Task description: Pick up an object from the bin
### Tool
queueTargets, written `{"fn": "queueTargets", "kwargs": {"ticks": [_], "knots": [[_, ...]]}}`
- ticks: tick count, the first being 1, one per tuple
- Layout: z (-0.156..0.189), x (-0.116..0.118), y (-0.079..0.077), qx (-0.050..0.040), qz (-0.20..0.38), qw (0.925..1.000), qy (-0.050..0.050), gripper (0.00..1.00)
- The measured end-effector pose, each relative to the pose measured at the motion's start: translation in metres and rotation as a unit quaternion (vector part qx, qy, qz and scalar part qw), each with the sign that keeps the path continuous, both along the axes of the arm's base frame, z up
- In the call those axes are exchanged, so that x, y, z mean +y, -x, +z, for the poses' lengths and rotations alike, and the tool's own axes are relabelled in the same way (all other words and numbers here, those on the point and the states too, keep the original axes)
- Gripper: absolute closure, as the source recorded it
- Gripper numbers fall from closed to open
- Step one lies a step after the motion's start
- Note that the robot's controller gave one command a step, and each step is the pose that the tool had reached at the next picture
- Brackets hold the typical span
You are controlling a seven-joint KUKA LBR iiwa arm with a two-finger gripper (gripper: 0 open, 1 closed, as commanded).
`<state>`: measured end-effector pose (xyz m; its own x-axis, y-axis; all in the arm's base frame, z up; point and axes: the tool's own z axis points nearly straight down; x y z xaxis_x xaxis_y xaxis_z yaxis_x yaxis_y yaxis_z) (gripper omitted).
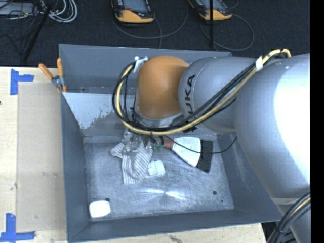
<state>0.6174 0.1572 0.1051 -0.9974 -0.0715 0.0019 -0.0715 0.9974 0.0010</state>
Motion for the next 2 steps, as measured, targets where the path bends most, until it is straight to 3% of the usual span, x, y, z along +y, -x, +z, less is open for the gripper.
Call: {"fn": "queueTargets", "kwargs": {"ticks": [2], "knots": [[0.109, 0.009, 0.007, -0.0012, -0.027, 0.9996, 0.000, 1.00]]}}
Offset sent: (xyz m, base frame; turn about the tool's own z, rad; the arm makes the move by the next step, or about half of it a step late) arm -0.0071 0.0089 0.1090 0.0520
